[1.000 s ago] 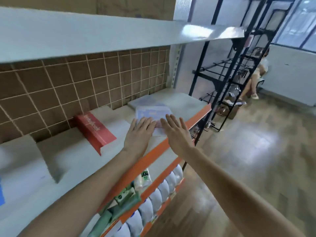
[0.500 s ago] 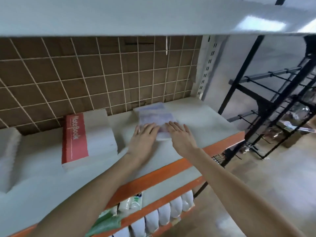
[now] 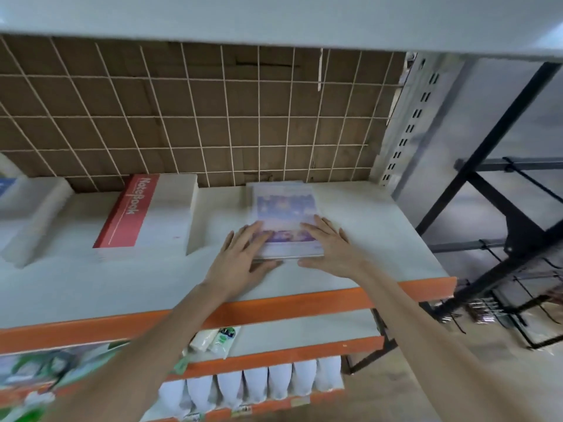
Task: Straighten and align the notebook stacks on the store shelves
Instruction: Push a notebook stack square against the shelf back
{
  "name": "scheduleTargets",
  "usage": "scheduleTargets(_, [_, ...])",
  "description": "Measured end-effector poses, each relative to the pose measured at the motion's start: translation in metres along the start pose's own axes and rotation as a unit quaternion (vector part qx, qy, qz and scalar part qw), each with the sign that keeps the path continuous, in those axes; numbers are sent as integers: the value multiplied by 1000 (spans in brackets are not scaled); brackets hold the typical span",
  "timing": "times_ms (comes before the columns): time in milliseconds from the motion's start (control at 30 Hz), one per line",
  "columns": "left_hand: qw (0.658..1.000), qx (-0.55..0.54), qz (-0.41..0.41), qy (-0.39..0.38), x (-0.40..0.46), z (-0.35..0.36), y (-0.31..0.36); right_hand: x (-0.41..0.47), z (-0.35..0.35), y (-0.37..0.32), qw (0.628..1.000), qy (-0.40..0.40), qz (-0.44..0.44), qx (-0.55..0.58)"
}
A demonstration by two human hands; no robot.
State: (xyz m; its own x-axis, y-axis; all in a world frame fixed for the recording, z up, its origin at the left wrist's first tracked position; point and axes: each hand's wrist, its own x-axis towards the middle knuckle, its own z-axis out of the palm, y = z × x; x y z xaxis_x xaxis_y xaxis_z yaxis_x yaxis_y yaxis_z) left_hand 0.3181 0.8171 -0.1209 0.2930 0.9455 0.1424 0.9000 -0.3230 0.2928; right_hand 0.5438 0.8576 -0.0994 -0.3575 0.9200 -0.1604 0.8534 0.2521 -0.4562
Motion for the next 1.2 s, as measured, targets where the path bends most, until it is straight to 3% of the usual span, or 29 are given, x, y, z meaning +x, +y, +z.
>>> scheduleTargets(167, [996,-45,-71,38,0,-3,-2,-10,-2,15,992,102,40,59])
scheduleTargets(400, [983,-77,-113,120,5,4,-9,7,4,7,985,149,50,73])
scheduleTargets(533, [982,-83,-95,140,6,9,-12,9,11,9,979,178,48,85])
scheduleTargets(800, [979,-10,-44,199,4,4,-10,10,12,15,982,163,23,90])
scheduleTargets(1200, [979,-25,-89,180,6,9,-15,9,15,16,988,136,5,66])
